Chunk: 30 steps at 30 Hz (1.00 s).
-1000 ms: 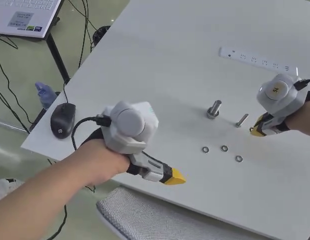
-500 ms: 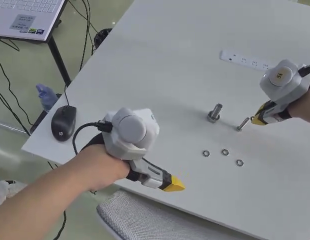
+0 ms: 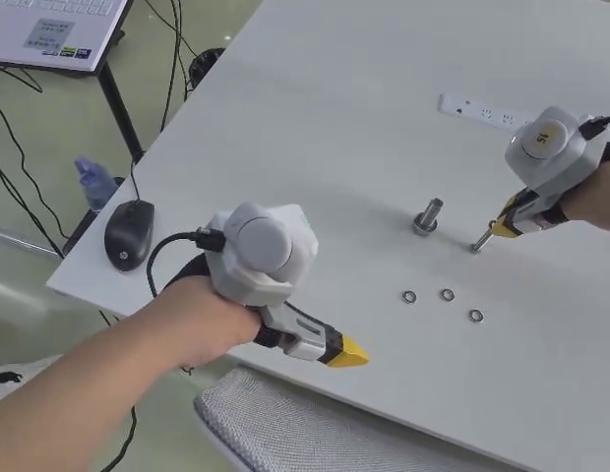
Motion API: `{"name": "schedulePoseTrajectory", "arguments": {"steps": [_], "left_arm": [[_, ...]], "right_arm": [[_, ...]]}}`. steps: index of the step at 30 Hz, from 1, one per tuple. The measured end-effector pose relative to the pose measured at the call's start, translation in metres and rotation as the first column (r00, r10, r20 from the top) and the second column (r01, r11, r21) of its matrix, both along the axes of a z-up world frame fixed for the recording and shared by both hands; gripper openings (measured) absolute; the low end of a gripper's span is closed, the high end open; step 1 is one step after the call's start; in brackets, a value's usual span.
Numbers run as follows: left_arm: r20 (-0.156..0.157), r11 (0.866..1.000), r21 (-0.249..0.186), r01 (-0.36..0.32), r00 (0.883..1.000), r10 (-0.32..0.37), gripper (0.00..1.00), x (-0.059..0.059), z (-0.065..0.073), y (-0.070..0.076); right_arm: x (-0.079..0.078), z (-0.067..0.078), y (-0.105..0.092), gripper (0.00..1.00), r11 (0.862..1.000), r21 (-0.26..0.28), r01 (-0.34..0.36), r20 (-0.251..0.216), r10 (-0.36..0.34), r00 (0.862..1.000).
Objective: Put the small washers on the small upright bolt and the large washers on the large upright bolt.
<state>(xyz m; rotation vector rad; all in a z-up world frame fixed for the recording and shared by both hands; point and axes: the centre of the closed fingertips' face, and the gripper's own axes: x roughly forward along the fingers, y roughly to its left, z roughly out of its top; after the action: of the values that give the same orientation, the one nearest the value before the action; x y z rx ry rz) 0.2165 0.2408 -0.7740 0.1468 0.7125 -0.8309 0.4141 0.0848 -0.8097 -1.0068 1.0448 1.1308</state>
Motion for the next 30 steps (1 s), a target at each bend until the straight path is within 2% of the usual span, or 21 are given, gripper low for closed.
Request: {"name": "schedulePoseTrajectory", "arguments": {"steps": [15, 22, 24, 30], "left_arm": [[-0.018, 1.0, 0.0, 0.005, 1.0, -0.005, 0.93, -0.003, -0.004, 0.001], [-0.025, 1.0, -0.001, 0.007, 1.0, -0.007, 0.93, -0.003, -0.005, 0.002], [-0.026, 1.0, 0.007, 0.009, 1.0, -0.008, 0.92, -0.003, -0.006, 0.003], [-0.027, 1.0, 0.001, 0.006, 1.0, -0.006, 0.92, -0.002, -0.006, 0.003]], "right_arm": [[-0.005, -0.006, 0.001, 0.13, 1.0, -0.006, 0.0, -0.004, 0.0, 1.0], [-0.001, -0.015, -0.001, 0.13, 1.0, -0.02, -0.006, -0.005, 0.006, 1.0], [0.004, -0.019, -0.001, 0.13, 1.0, -0.022, -0.011, -0.001, 0.011, 1.0], [0.001, -0.024, 0.001, 0.13, 1.0, -0.022, -0.017, 0.002, 0.017, 1.0]]}}
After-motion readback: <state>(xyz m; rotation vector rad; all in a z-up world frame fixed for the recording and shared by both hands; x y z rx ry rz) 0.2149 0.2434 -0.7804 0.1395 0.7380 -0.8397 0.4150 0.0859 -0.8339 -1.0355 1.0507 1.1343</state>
